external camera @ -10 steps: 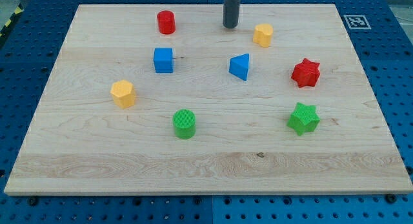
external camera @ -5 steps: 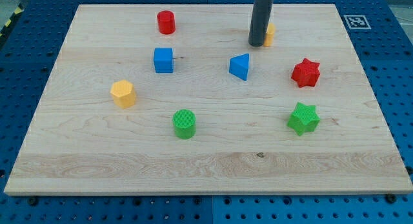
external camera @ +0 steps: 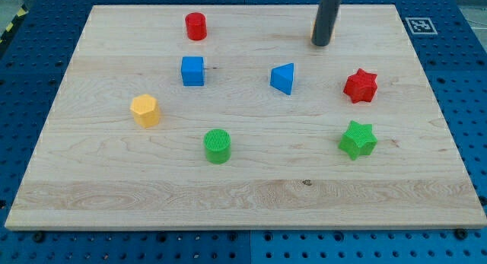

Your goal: Move the yellow heart to the top left of the board

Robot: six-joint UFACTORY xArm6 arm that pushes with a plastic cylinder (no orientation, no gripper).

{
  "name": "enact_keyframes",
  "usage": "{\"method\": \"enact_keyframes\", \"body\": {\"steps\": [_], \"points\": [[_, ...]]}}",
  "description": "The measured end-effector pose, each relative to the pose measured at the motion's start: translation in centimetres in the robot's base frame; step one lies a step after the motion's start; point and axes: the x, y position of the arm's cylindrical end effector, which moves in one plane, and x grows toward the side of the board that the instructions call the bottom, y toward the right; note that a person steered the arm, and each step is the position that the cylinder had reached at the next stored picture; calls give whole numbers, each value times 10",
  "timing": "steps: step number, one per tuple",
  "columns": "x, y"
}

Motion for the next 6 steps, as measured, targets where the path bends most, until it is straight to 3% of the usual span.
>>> {"method": "enact_keyframes", "body": {"steps": [2, 6], "points": [[-20, -9], [-30, 33]]}}
